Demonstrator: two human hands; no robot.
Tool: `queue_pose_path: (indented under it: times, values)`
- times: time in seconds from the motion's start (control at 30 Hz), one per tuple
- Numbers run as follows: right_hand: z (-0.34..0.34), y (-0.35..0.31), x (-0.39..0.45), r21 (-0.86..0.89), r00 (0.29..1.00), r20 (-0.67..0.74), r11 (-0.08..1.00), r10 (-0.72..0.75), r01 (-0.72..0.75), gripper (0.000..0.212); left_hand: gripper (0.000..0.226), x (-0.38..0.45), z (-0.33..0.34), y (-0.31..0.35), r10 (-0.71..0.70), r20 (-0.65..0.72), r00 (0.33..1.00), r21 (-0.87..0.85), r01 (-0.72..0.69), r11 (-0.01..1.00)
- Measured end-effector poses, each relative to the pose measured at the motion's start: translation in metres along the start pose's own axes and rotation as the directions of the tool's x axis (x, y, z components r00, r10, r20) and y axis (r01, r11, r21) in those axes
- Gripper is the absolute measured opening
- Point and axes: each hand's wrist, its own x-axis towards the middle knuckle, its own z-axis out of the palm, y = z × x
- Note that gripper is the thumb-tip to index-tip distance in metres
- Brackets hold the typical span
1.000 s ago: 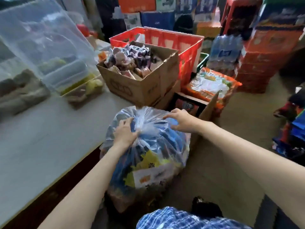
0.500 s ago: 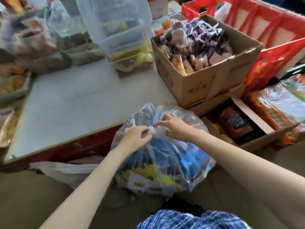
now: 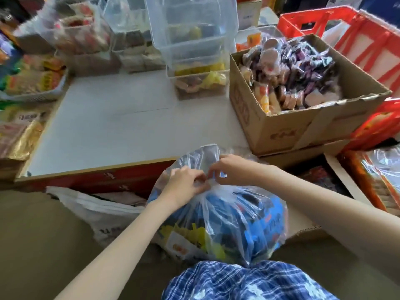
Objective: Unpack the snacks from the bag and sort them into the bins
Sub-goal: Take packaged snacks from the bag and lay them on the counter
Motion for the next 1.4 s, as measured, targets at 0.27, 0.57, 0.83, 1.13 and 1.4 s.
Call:
queue_pose_path:
  times: [0.27, 0.57, 0.83, 1.13, 1.4]
  values:
    - [-0.018, 0.023, -0.012, -0.094, 1.000, -0.016, 0.996, -0.002, 0.000, 0.019, 0.028, 0.002, -0.002, 0.007, -0.001, -0.028, 1.000, 0.053, 0.003, 0.999]
    - [-0.001, 0.024, -0.010, -0.211, 0.908, -0.254, 0.935, -0.335, 0.286, 0.011, 0.031, -0.006, 0.002, 0.011, -0.115, 0.004, 0.993, -0.073, 0.115, 0.991]
    - [-0.029, 0.050, -0.025, 0.225, 0.968, -0.252, 0.972, -0.003, 0.061, 0.026, 0.022, -0.005, -0.003, 0.009, -0.139, -0.142, 0.980, -0.067, 0.131, 0.989]
    - [-0.017, -0.009, -0.007, -0.177, 0.991, -0.060, 0.978, -0.119, 0.107, 0.039, 0.025, -0.006, -0.006, 0.013, -0.207, -0.060, 0.976, -0.110, 0.200, 0.974]
    - [-0.052, 0.046, -0.033, -0.200, 0.987, -0.161, 0.978, 0.020, -0.053, 0.023, 0.016, -0.031, -0.018, -0.021, -0.431, -0.188, 0.883, -0.269, 0.376, 0.887]
